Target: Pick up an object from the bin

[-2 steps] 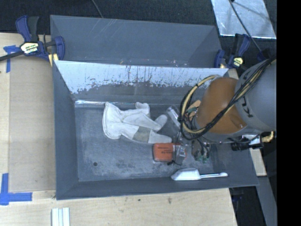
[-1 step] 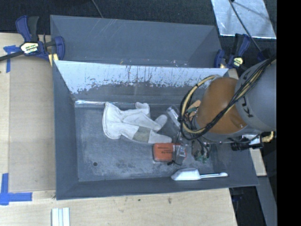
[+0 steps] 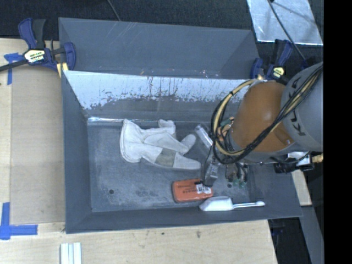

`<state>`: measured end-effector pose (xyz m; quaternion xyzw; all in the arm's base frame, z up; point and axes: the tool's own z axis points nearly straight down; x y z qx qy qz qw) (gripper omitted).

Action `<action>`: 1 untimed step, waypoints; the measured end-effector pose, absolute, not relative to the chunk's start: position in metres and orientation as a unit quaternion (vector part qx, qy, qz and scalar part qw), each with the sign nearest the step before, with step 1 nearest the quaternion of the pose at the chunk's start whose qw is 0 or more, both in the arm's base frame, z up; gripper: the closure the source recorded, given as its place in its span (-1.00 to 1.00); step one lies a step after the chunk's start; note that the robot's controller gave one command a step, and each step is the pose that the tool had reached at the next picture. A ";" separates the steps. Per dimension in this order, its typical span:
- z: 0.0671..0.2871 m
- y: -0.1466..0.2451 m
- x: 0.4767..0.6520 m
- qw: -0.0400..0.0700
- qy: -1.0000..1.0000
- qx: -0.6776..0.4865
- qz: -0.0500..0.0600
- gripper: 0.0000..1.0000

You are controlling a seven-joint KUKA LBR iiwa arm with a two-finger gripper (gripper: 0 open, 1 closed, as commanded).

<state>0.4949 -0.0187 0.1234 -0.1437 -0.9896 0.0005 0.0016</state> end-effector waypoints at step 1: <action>0.283 -0.039 0.520 0.000 -0.994 -0.111 0.000 -1.00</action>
Offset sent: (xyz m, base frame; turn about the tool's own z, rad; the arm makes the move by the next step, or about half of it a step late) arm 0.0000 0.0000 0.0000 0.0000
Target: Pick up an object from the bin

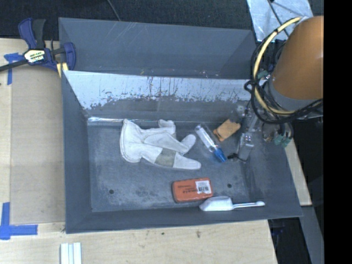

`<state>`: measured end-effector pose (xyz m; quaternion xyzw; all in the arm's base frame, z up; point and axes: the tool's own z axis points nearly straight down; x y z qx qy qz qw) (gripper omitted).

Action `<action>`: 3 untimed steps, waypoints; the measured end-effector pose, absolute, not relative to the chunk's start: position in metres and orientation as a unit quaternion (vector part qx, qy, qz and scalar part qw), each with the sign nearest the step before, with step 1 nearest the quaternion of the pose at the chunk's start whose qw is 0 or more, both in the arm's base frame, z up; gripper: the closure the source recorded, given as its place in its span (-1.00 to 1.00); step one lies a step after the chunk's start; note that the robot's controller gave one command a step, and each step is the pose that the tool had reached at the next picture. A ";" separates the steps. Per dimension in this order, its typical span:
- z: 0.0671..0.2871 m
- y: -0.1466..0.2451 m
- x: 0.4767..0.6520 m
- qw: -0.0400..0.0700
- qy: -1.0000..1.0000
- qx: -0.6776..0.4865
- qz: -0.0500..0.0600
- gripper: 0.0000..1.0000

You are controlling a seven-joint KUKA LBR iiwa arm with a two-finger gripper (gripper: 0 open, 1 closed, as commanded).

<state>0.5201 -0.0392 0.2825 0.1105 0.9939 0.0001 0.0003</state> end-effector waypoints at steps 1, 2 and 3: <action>0.313 -0.046 0.527 0.004 0.995 0.104 0.000 -1.00; 0.271 -0.008 0.528 0.004 0.992 0.126 0.000 -1.00; 0.218 -0.009 0.585 0.005 0.988 0.155 0.001 -1.00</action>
Offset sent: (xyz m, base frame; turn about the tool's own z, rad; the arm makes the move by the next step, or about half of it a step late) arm 0.0068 0.0475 -0.0286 0.0422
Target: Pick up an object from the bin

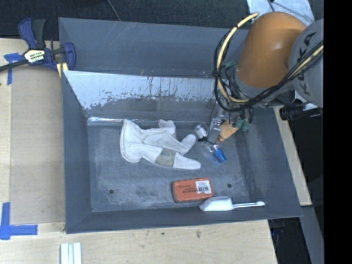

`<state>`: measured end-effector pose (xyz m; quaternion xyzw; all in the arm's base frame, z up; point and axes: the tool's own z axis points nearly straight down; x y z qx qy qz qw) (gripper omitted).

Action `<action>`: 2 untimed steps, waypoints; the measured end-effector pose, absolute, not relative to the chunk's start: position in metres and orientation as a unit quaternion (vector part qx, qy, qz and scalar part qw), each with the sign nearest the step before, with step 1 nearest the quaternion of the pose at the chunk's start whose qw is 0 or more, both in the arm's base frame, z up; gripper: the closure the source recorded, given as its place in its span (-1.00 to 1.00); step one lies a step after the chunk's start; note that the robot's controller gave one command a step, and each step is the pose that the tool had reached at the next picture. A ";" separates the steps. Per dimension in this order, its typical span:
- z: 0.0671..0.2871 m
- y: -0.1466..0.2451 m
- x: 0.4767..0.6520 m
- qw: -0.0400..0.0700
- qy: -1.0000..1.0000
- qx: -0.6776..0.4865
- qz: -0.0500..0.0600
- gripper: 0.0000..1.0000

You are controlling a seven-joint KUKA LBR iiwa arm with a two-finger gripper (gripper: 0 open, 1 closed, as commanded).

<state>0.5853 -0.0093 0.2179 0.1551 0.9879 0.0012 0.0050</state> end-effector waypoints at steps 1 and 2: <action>0.194 -0.011 0.587 0.002 0.993 0.114 0.000 -1.00; 0.151 0.014 0.595 0.001 0.990 0.141 0.000 1.00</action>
Offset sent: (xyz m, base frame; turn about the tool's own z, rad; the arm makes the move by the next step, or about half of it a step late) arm 0.0089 0.0232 -0.0671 -0.0268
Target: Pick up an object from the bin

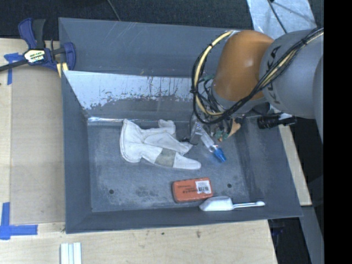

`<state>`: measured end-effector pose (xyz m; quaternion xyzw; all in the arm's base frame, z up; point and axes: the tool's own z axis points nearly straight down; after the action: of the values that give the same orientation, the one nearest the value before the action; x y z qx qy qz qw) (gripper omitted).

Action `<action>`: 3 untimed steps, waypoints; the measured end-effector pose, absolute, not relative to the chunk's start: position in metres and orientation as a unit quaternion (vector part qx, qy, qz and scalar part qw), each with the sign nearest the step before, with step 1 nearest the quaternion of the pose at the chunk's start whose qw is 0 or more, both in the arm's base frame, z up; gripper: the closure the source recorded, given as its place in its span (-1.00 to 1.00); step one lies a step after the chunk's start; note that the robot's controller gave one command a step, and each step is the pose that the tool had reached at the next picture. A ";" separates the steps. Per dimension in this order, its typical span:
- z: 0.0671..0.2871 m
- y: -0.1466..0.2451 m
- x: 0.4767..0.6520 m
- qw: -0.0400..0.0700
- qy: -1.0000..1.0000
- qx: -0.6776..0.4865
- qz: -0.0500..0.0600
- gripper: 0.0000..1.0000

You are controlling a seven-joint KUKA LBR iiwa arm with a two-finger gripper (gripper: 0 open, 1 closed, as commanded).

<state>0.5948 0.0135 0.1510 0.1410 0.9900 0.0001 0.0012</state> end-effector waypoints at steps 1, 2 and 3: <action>0.151 0.013 0.595 0.001 0.990 0.140 0.000 -1.00; 0.151 0.013 0.595 0.001 0.990 0.140 0.000 -1.00; 0.137 0.051 0.596 0.002 0.986 0.167 -0.001 -1.00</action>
Offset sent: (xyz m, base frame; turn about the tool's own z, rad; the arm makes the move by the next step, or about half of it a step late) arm 0.0000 0.0000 0.0000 0.0000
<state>0.5963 0.0511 0.1368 0.1669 0.9860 -0.0005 0.0020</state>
